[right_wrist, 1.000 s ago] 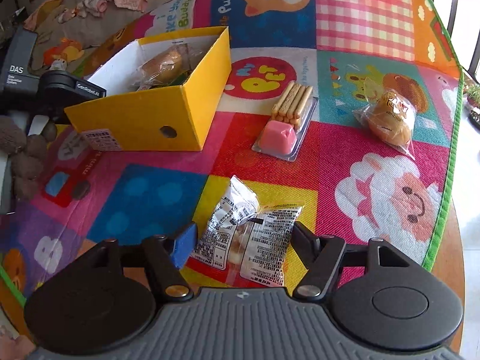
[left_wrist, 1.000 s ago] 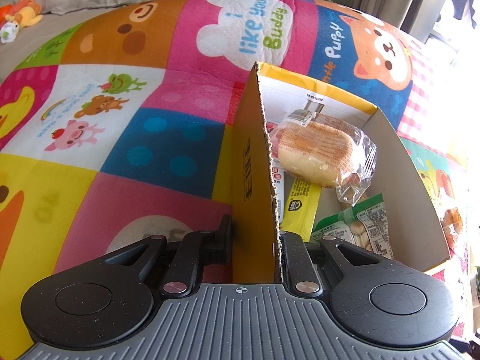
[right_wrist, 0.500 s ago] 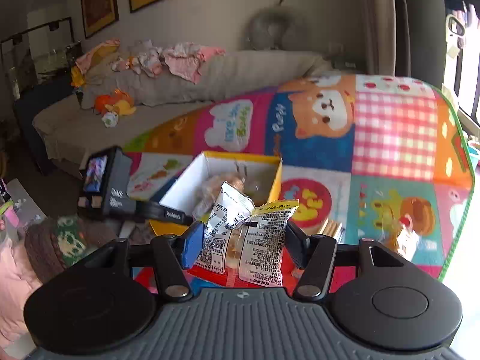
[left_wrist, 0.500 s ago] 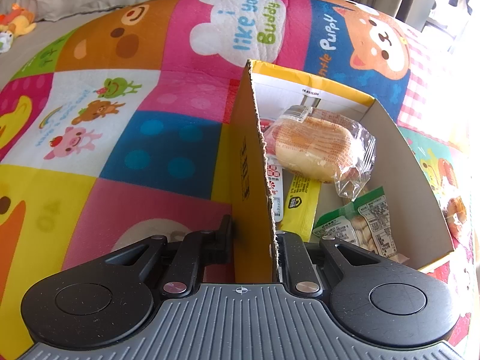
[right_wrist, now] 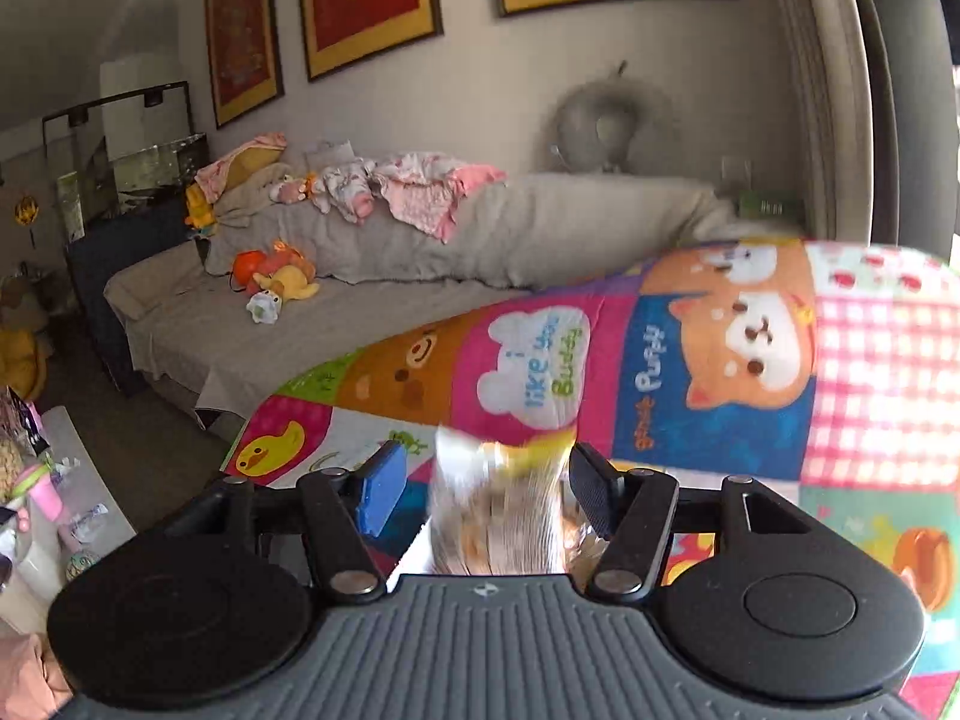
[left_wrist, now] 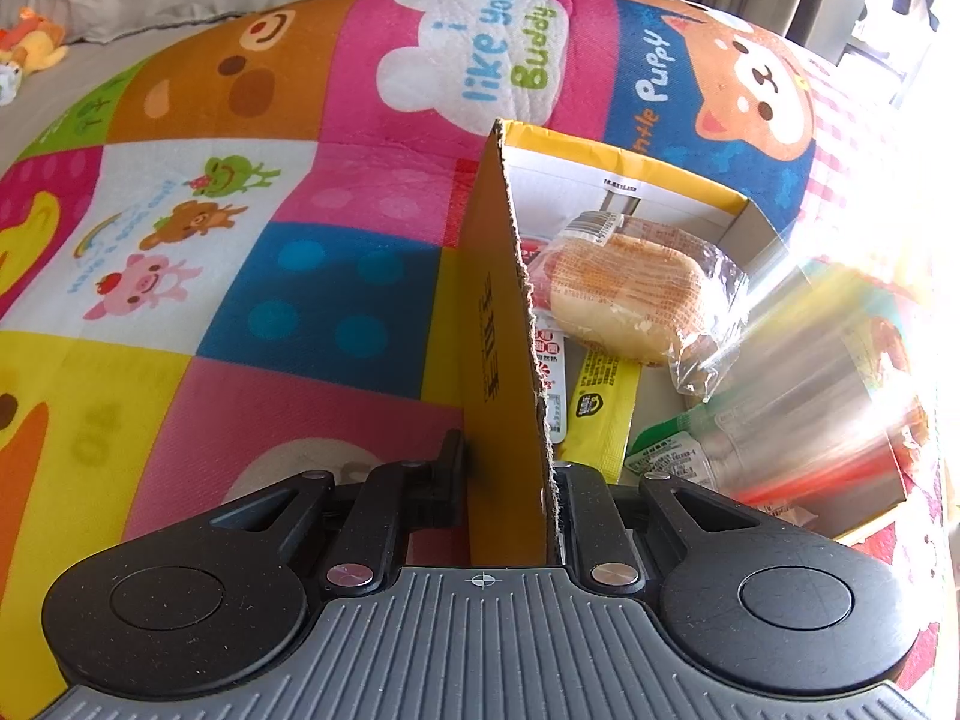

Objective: Organize objects
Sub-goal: 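Lift the red-white packet into the yellow box and open the right gripper, then move the right gripper to the yellow-labelled wrapped bun and grasp it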

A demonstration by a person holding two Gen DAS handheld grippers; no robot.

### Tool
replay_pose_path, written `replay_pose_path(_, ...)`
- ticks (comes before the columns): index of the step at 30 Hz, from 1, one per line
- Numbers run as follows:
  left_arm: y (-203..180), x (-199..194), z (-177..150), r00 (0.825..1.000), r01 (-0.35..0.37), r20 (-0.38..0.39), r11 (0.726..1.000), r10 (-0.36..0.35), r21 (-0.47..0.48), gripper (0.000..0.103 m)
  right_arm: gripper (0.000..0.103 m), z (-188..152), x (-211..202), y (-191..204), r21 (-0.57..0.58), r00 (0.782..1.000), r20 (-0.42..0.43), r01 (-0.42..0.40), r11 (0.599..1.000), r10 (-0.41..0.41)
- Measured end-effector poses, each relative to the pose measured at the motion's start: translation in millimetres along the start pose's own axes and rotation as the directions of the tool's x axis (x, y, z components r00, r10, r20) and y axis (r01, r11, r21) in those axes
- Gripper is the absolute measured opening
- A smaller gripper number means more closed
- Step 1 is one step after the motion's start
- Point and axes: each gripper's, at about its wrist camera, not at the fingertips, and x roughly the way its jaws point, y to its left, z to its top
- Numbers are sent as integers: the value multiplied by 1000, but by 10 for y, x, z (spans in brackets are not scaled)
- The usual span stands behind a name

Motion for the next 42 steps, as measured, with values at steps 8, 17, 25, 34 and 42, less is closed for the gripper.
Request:
replay_pose_path(8,0,-4,-11,1000,1,4,1000,-1,-8,17,69,-309,65,-484,111,990,-69,127,986,-120)
replay_pose_path(17,-1,-3,-12,1000,2,5,1000,-2,-8,17,75,-1014,-1,-1215,161,913,-205,386,908,-352)
replay_pose_path(25,-3,-3,-11,1000,1,5,1000,-1,-9,17,75,-1295,-92,-1844,221,836,-262,538,813,-482)
replay_pose_path(34,-5,-3,-11,1000,1,5,1000,-1,-9,17,79,-1302,202,-2324,362,819,-285,573,735,-498)
replay_pose_path(42,-5,-4,-11,1000,0,5,1000,0,-10,17,61,-1398,283,-2237,326,831,-332,545,772,-446)
